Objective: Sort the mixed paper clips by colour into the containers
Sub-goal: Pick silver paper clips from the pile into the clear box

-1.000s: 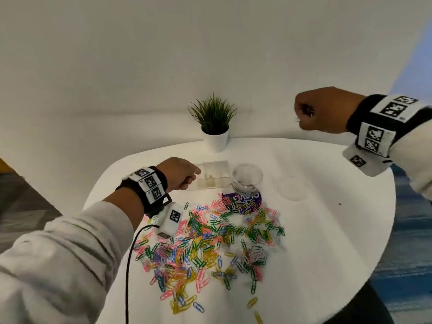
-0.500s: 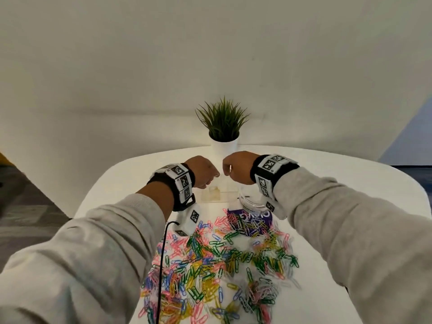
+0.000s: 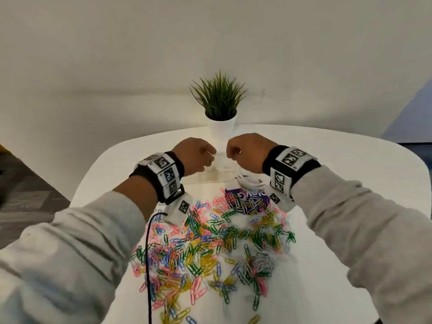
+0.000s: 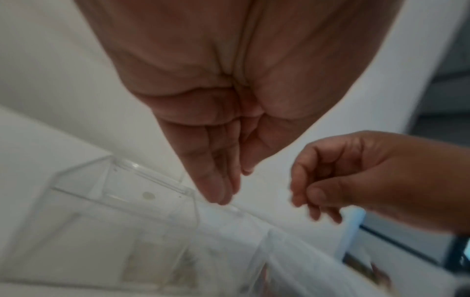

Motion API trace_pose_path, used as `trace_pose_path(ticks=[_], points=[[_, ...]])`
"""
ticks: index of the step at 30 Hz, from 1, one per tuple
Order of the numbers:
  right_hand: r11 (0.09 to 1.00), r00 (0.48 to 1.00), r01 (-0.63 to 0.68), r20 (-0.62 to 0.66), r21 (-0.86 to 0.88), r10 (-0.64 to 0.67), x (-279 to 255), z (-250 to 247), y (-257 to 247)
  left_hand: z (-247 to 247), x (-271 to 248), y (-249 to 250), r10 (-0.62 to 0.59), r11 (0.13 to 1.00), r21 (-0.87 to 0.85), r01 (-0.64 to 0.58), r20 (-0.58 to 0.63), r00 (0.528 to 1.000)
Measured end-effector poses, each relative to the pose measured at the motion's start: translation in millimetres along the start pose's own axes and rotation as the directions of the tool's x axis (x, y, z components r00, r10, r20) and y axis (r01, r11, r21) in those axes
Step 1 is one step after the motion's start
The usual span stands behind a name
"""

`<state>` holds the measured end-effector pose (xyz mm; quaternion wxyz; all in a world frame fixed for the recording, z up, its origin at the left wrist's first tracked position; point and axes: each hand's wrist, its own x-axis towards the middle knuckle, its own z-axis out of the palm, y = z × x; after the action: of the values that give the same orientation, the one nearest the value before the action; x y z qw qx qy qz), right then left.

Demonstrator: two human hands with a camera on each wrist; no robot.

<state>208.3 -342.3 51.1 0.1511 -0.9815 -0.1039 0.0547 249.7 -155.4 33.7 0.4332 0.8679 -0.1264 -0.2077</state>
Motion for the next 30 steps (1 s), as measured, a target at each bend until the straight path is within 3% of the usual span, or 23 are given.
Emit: trace_pose_path(ticks=[2, 4, 6, 12, 18, 26, 30], points=[[1.000, 0.998, -0.012, 0.057, 0.022, 0.011, -32.5, 13.3, 8.6, 10.7, -25.3, -15.6, 0.074, 0.956, 0.283, -0.079, 0.027, 0.997], [0.999, 0.986, -0.037, 0.163, -0.006, 0.037, -62.0, 34.2, 15.5, 27.8, -46.8, -34.8, 0.084, 0.812, 0.565, -0.148, 0.137, 0.987], [0.996, 0.975, -0.077, 0.207, -0.039, 0.083, -78.6, 56.2, 22.7, 44.0, -60.3, -53.7, 0.062, 0.715, 0.677, -0.176, 0.189, 0.980], [0.985, 0.975, -0.165, 0.140, -0.049, 0.170, -73.9, 92.0, 25.6, 59.7, -71.4, -80.6, 0.080, 0.686, 0.718, -0.115, 0.083, 0.993], [0.980, 0.969, -0.197, 0.149, -0.014, 0.196, -67.6, 105.9, 30.6, 53.4, -70.8, -92.7, 0.098, 0.731, 0.681, -0.035, -0.053, 0.994], [0.984, 0.973, -0.169, 0.169, 0.055, 0.158, -73.5, 106.7, 27.2, 58.8, -72.0, -97.9, 0.199, 0.725, 0.661, -0.194, 0.069, 0.978], [0.988, 0.992, -0.127, 0.009, 0.091, 0.126, -78.6, 100.7, 24.4, 62.6, -69.8, -99.1, 0.282, 0.648, 0.710, -0.275, 0.112, 0.953]])
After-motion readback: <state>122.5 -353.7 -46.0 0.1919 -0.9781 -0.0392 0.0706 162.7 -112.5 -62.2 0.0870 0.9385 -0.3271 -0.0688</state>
